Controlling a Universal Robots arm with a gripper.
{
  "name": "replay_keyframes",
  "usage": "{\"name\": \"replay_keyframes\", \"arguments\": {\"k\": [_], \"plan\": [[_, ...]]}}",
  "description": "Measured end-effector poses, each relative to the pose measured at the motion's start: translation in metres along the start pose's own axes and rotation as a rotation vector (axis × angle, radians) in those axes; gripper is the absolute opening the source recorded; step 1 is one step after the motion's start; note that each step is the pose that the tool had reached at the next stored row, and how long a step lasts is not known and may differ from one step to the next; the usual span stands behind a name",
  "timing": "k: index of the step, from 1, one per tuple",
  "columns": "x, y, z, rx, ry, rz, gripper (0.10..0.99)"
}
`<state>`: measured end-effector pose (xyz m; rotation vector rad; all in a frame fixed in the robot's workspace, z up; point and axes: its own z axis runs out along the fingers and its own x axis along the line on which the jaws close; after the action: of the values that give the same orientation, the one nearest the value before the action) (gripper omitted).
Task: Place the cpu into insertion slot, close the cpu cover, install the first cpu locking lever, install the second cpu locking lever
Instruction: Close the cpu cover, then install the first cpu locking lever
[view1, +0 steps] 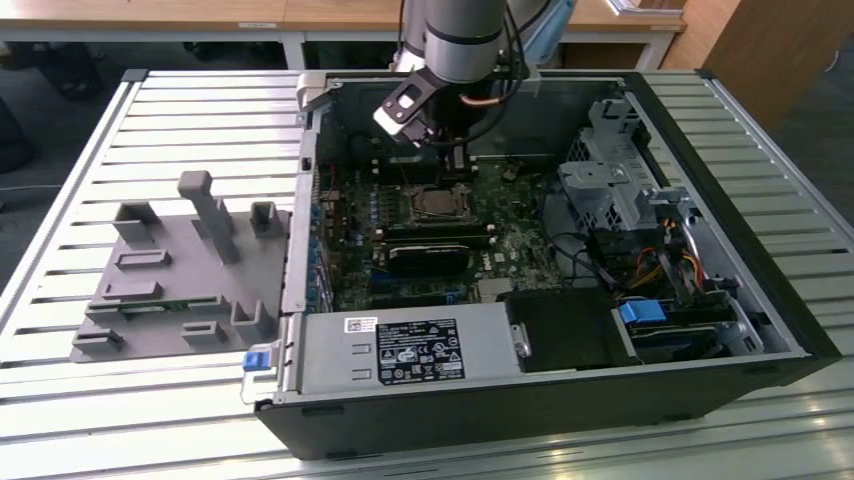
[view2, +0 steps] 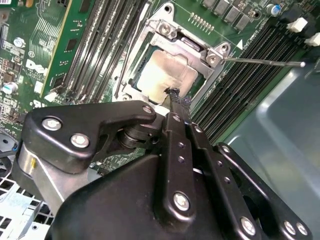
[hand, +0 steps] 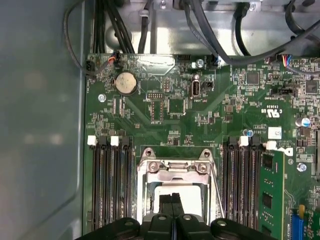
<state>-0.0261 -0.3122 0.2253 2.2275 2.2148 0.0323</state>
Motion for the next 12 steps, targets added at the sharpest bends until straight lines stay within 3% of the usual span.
{"name": "replay_keyframes", "arguments": {"k": [12], "plan": [[0.0000,-0.0038,-0.0001,0.000,0.0000,0.000,0.106]]}}
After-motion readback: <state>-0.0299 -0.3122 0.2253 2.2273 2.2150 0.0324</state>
